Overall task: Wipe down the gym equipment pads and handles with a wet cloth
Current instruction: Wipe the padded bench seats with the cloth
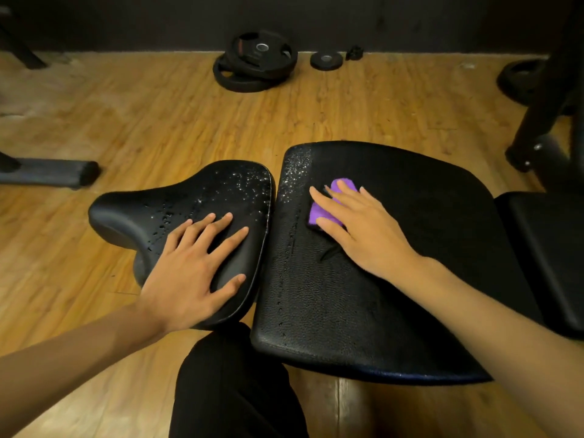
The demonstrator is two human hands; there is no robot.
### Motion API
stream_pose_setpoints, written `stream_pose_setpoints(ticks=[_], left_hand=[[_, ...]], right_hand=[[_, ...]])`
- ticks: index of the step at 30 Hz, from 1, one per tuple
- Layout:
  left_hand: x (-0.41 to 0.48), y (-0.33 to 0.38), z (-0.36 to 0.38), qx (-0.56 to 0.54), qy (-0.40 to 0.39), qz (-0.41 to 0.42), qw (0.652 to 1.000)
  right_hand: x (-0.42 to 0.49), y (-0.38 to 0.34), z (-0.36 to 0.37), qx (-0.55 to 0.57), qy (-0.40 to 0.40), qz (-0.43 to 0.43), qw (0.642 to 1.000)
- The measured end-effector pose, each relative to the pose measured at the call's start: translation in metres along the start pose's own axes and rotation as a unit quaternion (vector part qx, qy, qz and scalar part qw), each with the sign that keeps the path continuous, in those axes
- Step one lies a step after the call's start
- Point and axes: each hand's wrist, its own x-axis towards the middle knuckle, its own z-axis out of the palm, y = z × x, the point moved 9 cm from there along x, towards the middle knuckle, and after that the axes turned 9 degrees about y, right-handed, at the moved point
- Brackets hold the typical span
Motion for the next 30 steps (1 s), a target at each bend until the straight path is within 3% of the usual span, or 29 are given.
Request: stream_pose_setpoints(ticks=[6, 13, 18, 21, 24, 28, 30], left_hand=[[0.0, 0.001, 0.003, 0.004, 0.007, -0.003, 1.0], [0.0, 0.003, 0.003, 0.024, 0.008, 0.002, 1.0], [-0.001, 0.004, 0.002, 0.039, 0.007, 0.007, 0.999], [0.001, 0.004, 0.003, 0.036, 0.014, 0.009, 0.999], [0.001, 0.003, 0.004, 0.037, 0.013, 0.007, 0.999], [0.002, 0.002, 0.004, 0.04, 0.006, 0.004, 0.999], [0.003, 0.002, 0.004, 0.04, 0.006, 0.002, 0.999]], right_hand=[[-0.066, -0.03, -0.011, -0.03, 0.015, -0.066, 0.997], [0.056, 0.024, 0.005, -0.076, -0.015, 0.066, 0.995], [-0.019, -0.034, -0.002, -0.04, 0.006, -0.022, 0.999], [-0.058, -0.045, 0.002, -0.038, -0.04, -0.045, 0.997], [-0.009, -0.026, 0.003, -0.046, -0.021, -0.037, 0.998], [0.101, 0.021, 0.012, -0.08, -0.017, 0.048, 0.995], [0.113, 0.021, 0.012, -0.079, -0.001, 0.067, 0.995]])
